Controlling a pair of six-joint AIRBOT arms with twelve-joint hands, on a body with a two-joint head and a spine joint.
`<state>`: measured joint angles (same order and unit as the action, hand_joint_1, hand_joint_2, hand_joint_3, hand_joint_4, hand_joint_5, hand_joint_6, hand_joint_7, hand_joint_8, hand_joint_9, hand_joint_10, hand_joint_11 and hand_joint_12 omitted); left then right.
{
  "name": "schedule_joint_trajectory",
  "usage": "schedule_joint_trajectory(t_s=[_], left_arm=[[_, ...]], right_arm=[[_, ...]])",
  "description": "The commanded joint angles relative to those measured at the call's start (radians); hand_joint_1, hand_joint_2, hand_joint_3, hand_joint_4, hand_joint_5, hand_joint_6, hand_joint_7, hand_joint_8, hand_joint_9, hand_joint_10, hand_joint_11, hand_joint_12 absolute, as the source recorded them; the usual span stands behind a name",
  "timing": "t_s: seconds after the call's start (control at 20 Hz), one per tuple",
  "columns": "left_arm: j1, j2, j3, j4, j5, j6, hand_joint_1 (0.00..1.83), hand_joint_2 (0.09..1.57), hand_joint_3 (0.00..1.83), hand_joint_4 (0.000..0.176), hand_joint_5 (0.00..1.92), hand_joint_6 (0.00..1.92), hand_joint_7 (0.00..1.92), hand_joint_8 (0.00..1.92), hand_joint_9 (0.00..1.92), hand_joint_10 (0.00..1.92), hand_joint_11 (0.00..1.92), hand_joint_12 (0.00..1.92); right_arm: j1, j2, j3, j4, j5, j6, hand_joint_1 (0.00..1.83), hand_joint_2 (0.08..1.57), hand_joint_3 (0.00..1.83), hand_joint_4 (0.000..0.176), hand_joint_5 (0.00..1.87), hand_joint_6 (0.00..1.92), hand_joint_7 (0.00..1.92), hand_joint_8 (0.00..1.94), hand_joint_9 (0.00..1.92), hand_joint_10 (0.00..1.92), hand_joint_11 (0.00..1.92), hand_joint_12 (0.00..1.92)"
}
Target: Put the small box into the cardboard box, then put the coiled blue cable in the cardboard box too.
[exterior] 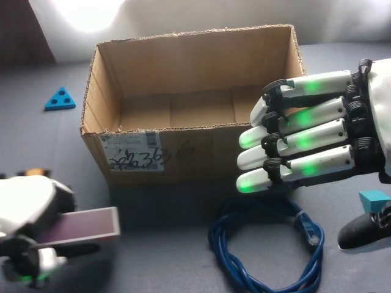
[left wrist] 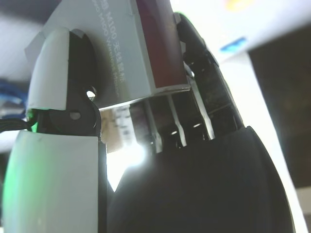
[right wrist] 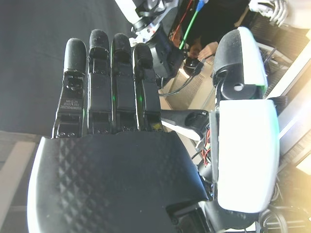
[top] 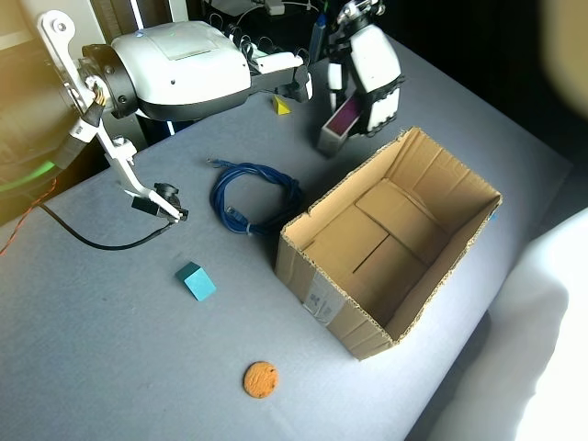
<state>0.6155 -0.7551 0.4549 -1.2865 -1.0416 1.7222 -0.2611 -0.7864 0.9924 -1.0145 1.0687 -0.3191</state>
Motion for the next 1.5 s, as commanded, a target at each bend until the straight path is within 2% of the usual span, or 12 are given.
schedule_joint_trajectory(t_s=[0.0,0.1,0.2,0.3,0.4,0.45,0.55,0.8,0.9,1.1,1.25,1.45], left_arm=[[0.003,0.017,-0.002,0.065,-0.067,-0.012,1.35,1.19,0.00,0.000,0.88,0.97,0.82,1.31,0.71,1.50,0.50,1.41],[0.027,0.048,0.009,0.116,-0.067,-0.046,1.35,1.19,0.00,0.000,0.88,0.95,0.82,1.32,0.69,1.53,0.46,1.49],[0.031,0.063,0.035,0.172,-0.053,-0.071,1.35,1.18,0.00,0.000,0.90,0.93,0.83,1.31,0.71,1.50,0.48,1.45],[0.024,0.073,0.071,0.215,-0.011,-0.090,1.35,1.20,0.00,0.000,0.86,1.00,0.80,1.36,0.70,1.51,0.48,1.42],[0.022,0.077,0.094,0.239,-0.003,-0.104,1.35,1.19,0.00,0.000,0.88,0.94,0.82,1.33,0.71,1.49,0.50,1.37],[0.022,0.080,0.105,0.247,-0.003,-0.109,1.35,1.20,0.00,0.000,0.88,0.94,0.80,1.38,0.69,1.52,0.49,1.39],[0.022,0.087,0.121,0.260,-0.002,-0.116,1.35,1.19,0.00,0.000,0.89,0.90,0.81,1.36,0.70,1.52,0.50,1.42],[0.012,0.105,0.161,0.332,0.000,-0.160,1.35,1.19,0.00,0.000,0.87,0.96,0.82,1.33,0.70,1.52,0.49,1.42],[0.002,0.110,0.180,0.365,0.007,-0.177,1.35,1.20,0.00,0.000,0.86,0.95,0.80,1.38,0.69,1.53,0.49,1.41],[-0.032,0.118,0.221,0.426,0.041,-0.199,1.36,1.16,0.00,0.000,0.91,0.88,0.88,1.23,0.75,1.47,0.55,1.36],[-0.061,0.123,0.249,0.462,0.063,-0.209,1.36,1.18,0.00,0.000,0.86,0.95,0.85,1.31,0.73,1.46,0.54,1.29],[-0.089,0.136,0.282,0.509,0.079,-0.227,1.36,1.18,0.00,0.000,0.88,0.93,0.85,1.29,0.73,1.48,0.53,1.33]], right_arm=[[0.005,0.013,-0.006,0.077,0.083,0.002,0.76,0.99,0.00,0.000,0.46,0.01,0.51,0.01,0.49,0.01,0.06,1.02],[0.005,0.013,-0.006,0.077,0.083,0.001,0.76,0.98,0.00,0.000,0.49,0.01,0.55,0.01,0.52,0.01,0.06,1.05],[0.006,0.013,-0.006,0.077,0.083,0.000,0.75,0.99,0.00,0.000,0.47,0.00,0.53,0.00,0.50,0.00,0.04,1.05],[0.006,0.013,-0.005,0.077,0.083,0.000,0.74,0.99,0.00,0.000,0.48,0.01,0.53,0.00,0.51,0.00,0.05,1.05],[0.006,0.013,-0.005,0.077,0.083,-0.001,0.72,1.00,0.01,0.000,0.48,0.00,0.52,0.00,0.49,0.00,0.02,1.04],[0.006,0.013,-0.005,0.077,0.083,-0.002,0.74,0.99,0.00,0.000,0.48,0.00,0.53,0.00,0.50,0.00,0.02,1.05],[0.006,0.013,-0.005,0.077,0.083,-0.003,0.73,1.00,0.00,0.000,0.46,0.00,0.52,0.00,0.50,0.00,0.03,1.05],[0.007,0.013,-0.005,0.077,0.083,-0.004,0.68,1.01,0.00,0.000,0.45,0.00,0.49,0.00,0.47,0.00,0.01,1.05],[0.007,0.013,-0.005,0.077,0.083,-0.004,0.70,1.01,0.00,0.000,0.46,0.00,0.51,0.00,0.48,0.01,0.01,1.05],[0.007,0.013,-0.005,0.077,0.083,-0.004,0.74,0.99,0.00,0.000,0.46,0.00,0.51,0.00,0.49,0.01,0.03,1.04],[0.007,0.013,-0.005,0.077,0.083,-0.004,0.76,0.99,0.00,0.000,0.45,0.00,0.50,0.00,0.47,0.00,0.02,1.04],[0.008,0.013,-0.005,0.077,0.083,-0.004,0.69,1.00,0.00,0.000,0.45,0.01,0.49,0.01,0.47,0.01,0.03,1.03]])
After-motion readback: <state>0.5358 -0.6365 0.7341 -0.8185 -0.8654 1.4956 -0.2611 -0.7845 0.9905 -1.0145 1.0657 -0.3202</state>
